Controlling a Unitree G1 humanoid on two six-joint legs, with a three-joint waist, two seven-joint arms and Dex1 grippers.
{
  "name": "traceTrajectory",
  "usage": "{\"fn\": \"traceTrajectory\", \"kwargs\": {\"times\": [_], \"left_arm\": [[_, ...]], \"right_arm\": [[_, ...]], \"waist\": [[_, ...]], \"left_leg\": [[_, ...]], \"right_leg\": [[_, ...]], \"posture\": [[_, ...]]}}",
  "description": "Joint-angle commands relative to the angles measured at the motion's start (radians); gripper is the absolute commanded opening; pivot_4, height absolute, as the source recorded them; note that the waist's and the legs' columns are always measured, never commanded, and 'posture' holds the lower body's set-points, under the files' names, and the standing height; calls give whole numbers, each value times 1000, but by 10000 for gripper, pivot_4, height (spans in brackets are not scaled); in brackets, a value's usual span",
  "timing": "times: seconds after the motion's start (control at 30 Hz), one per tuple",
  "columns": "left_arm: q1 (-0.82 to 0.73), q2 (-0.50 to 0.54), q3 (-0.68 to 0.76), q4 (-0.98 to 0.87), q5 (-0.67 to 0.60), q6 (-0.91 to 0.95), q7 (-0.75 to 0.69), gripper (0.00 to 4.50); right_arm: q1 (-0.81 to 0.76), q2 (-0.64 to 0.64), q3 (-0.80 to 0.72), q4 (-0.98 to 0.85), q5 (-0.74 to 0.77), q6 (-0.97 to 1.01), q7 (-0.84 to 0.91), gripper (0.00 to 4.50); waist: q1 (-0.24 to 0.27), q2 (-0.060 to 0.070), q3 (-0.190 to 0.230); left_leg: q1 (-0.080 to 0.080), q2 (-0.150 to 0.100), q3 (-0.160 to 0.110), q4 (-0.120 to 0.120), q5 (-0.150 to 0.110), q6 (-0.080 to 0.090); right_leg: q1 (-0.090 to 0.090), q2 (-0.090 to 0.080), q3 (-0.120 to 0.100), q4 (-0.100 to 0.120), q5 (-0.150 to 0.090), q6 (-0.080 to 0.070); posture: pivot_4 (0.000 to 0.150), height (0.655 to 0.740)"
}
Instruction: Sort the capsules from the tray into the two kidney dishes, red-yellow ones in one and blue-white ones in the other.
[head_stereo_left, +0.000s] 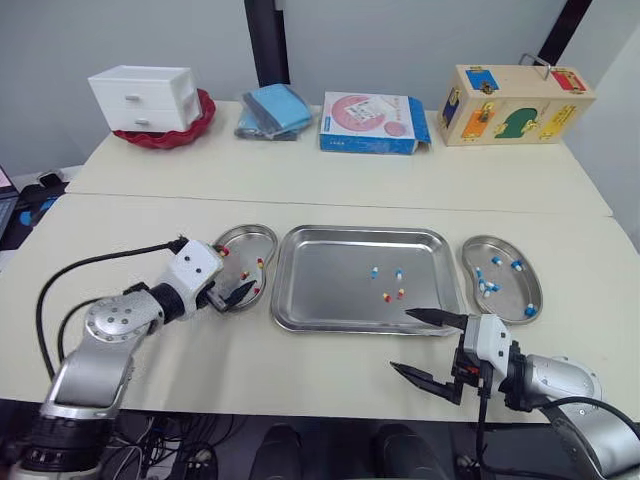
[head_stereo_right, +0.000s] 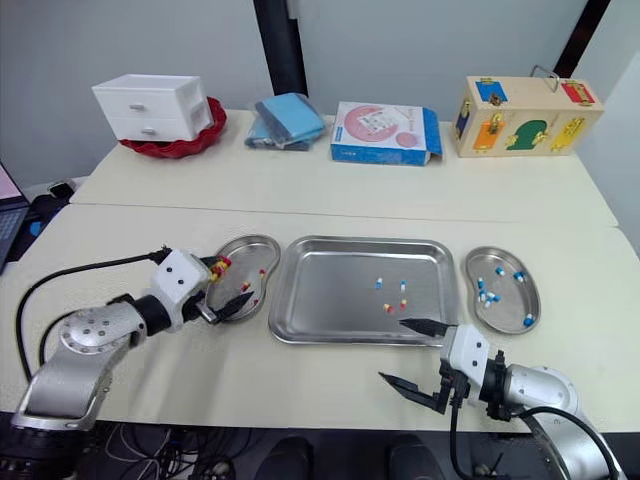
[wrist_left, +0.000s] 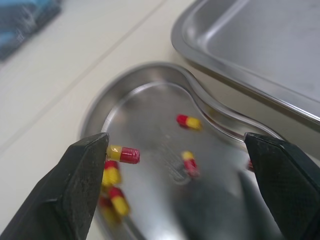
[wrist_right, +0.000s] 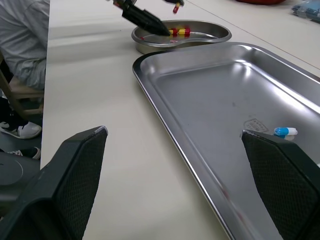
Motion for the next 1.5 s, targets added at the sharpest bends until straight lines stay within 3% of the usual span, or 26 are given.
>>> {"fn": "traceTrajectory", "kwargs": {"times": [0.03,0.27,0.5,0.87,1.23,1.37,1.43,1.5], "left_arm": [[-8,18,10,37,53,-90,17,44642],[2,78,-30,112,155,-288,-16,44642],[-32,29,-19,37,3,43,-85,44642],[-77,10,1,27,-28,136,-95,44642],[-38,29,85,-56,-176,211,-168,44642],[-3,58,94,-73,-190,157,-220,44642],[16,107,49,-27,-62,-50,-224,44642],[9,104,43,14,-12,-131,-187,44642]], "right_arm": [[3,-4,-7,-46,8,0,-7,45000],[-4,-4,-2,-49,8,8,-15,45000],[-6,0,0,-51,7,12,-17,45000],[0,2,3,-54,1,10,-24,45000],[3,6,-4,-43,-6,-1,-21,45000],[5,7,-6,-41,-6,-3,-18,45000],[5,6,-8,-39,-6,-4,-17,45000],[5,6,-8,-40,-6,-4,-17,45000]], "waist": [[0,0,0],[1,0,0],[0,0,0],[0,0,0],[0,0,0],[-1,0,0],[0,0,0],[0,0,0]], "left_leg": [[0,0,0,0,0,0],[-1,0,0,0,0,0],[-1,0,0,0,0,0],[-1,0,-1,0,0,0],[-2,0,-1,0,0,0],[-1,1,-1,0,0,0],[-1,1,-1,1,0,0],[-1,1,-1,0,0,0]], "right_leg": [[0,0,0,0,0,0],[-1,0,0,0,0,0],[-1,0,-1,1,0,0],[-2,1,-1,1,0,0],[-2,1,-1,1,0,0],[-2,1,-1,2,0,0],[-2,1,-1,2,0,0],[-2,1,-1,1,0,0]], "posture": [[1500,7400],[1500,7400],[1500,7400],[1500,7400],[1500,7400],[1500,7400],[1500,7400],[1500,7400]]}}
